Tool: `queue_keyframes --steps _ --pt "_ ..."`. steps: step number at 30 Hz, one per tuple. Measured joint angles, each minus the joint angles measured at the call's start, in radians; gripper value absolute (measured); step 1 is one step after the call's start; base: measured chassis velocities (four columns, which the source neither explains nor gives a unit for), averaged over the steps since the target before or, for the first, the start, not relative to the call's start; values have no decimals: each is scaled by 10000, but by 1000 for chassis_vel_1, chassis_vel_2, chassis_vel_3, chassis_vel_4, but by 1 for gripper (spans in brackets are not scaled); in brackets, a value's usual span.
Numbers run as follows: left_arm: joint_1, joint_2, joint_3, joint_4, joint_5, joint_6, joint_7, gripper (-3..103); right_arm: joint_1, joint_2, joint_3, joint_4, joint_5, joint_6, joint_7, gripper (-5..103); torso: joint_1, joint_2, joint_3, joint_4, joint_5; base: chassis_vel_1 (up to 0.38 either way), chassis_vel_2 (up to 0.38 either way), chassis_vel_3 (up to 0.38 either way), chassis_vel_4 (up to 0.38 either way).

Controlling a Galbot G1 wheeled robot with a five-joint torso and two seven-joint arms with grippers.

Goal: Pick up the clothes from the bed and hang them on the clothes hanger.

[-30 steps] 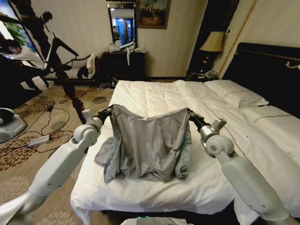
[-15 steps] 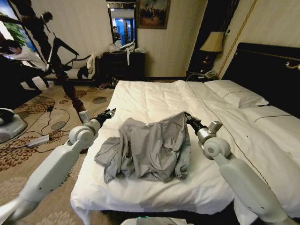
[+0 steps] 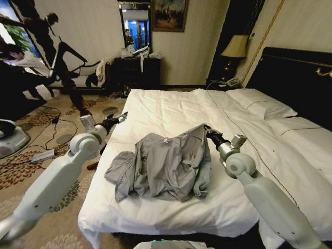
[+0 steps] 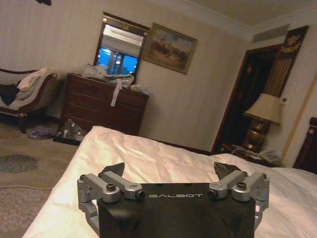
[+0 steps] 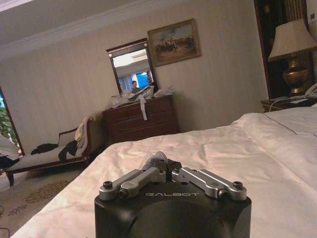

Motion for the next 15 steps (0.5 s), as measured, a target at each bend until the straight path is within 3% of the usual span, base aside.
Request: queue_keyframes --steps 2,8,11,14,15 --pt "-454 -197 308 372 39 -31 29 100 0 7 -6 20 3 0 12 0 0 0 0 1 -1 0 0 0 0" --pt "-2998 -1609 1657 1918 173 -82 -282 100 -60 15 100 141 18 -12 94 0 3 -2 1 -15 4 0 0 0 0" --pt "-4063 -1845 1965 2159 -8 345 -721 100 -138 -29 249 212 28 -20 128 0 3 -2 1 -16 6 0 0 0 0" --pt "-5484 -1331 2331 2065 -581 1886 -1890 100 -347 -108 583 339 33 -25 132 0 2 -2 -1 -1 3 0 0 0 0" --pt "-5484 -1331 2331 2065 -581 1886 -1890 100 -347 -108 583 339 33 -25 132 0 2 -2 -1 -1 3 0 0 0 0"
